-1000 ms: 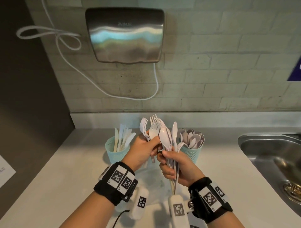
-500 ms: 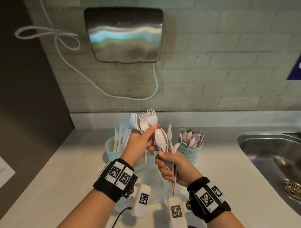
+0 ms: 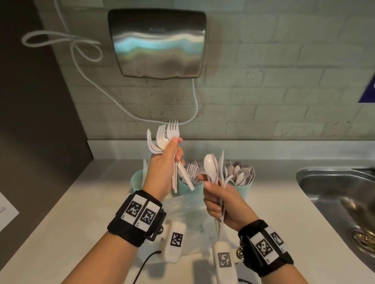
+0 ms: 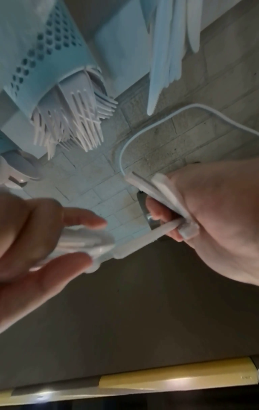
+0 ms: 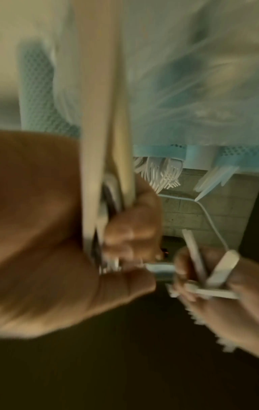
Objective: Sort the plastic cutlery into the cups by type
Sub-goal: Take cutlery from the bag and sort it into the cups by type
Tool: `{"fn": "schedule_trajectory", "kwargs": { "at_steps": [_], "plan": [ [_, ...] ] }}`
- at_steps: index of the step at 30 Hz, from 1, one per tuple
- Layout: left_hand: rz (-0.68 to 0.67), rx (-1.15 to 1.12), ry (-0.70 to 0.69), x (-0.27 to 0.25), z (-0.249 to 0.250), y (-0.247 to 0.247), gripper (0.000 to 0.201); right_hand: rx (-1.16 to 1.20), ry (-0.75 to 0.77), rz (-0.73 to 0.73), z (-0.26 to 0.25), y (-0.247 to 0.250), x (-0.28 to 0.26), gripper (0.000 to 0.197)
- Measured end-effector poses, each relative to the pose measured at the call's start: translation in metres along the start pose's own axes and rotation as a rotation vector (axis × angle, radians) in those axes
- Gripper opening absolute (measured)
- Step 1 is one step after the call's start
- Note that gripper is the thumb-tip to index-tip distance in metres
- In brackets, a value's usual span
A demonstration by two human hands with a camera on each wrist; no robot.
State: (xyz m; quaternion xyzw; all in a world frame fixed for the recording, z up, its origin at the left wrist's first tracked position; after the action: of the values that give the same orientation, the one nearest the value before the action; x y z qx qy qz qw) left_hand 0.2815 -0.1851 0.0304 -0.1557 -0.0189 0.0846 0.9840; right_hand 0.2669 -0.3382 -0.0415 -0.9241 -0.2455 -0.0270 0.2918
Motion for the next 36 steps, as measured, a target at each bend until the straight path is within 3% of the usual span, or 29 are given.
{"fn": "schedule_trajectory", "kwargs": {
  "at_steps": [4,7,9,14,18,22,26,29,33,36],
  "plan": [
    [-0.063,0.169,0.028,-0.008,-0.01,-0.002,0.035,-0.354,0.12,0.175,0.0,-0.001,0.006,0.023],
    [-0.131,0.3,0.04,-0.016,-0.016,-0.009,0.02,-0.487,0.232,0.218,-0.002,0.001,0.008,0.024],
    [-0.176,0.372,0.069,-0.021,-0.023,-0.016,0.01,-0.548,0.305,0.249,-0.005,-0.001,0.01,0.037],
    [-0.192,0.539,0.034,-0.023,-0.035,-0.026,0.024,-0.764,0.386,0.3,-0.004,-0.004,0.013,0.043],
    [-0.171,0.529,0.0,-0.023,-0.033,-0.028,0.024,-0.716,0.381,0.323,-0.007,-0.002,0.009,0.043],
    [-0.087,0.439,0.004,-0.018,-0.019,-0.02,0.006,-0.692,0.33,0.318,-0.007,0.001,0.007,0.035],
    [-0.149,0.372,0.044,-0.023,-0.018,-0.024,0.006,-0.689,0.328,0.312,-0.004,-0.002,0.008,0.028],
    [-0.169,0.33,0.111,-0.024,-0.027,-0.026,0.02,-0.676,0.319,0.331,-0.003,-0.003,0.009,0.029],
    [-0.17,0.324,0.148,-0.023,-0.03,-0.025,0.024,-0.684,0.316,0.332,-0.006,-0.005,0.008,0.03],
    [-0.14,0.269,0.127,-0.02,-0.027,-0.024,0.005,-0.692,0.325,0.325,-0.01,-0.005,0.008,0.028]
  ]
}}
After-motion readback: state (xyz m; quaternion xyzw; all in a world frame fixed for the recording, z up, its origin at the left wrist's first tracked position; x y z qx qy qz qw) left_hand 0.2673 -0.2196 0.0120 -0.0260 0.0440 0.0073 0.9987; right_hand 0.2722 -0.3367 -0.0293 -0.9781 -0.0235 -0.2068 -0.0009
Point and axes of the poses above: each hand's wrist, its own x-axis towards the middle knuckle, its own y-axis out of the back of the hand, z = x × y, the point moved 3 cm from there along x, towards the middle knuckle, and after that the axes turned 11 degrees about y, right-handed, at the moved point
